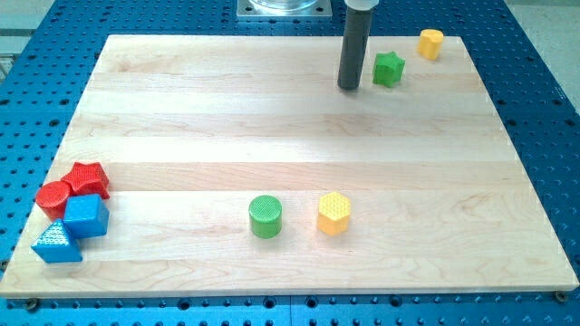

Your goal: Slightly push the hexagon upwards

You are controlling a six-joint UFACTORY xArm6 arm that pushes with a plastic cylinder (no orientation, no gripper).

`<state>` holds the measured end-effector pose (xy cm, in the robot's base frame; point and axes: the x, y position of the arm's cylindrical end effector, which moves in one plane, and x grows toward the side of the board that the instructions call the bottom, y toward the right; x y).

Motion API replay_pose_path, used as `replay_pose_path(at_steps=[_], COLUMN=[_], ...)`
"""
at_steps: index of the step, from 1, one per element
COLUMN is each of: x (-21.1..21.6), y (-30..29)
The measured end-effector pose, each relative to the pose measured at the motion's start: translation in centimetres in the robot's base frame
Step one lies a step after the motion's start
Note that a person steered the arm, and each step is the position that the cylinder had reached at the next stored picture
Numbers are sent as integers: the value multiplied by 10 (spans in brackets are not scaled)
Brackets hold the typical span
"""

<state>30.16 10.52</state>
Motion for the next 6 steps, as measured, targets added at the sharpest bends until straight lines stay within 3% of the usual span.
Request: replay_pose_path(at_steps=[1,2,3,4,5,6], x=[-17,9,94,173,275,302], y=[37,19,23,70,24,-71])
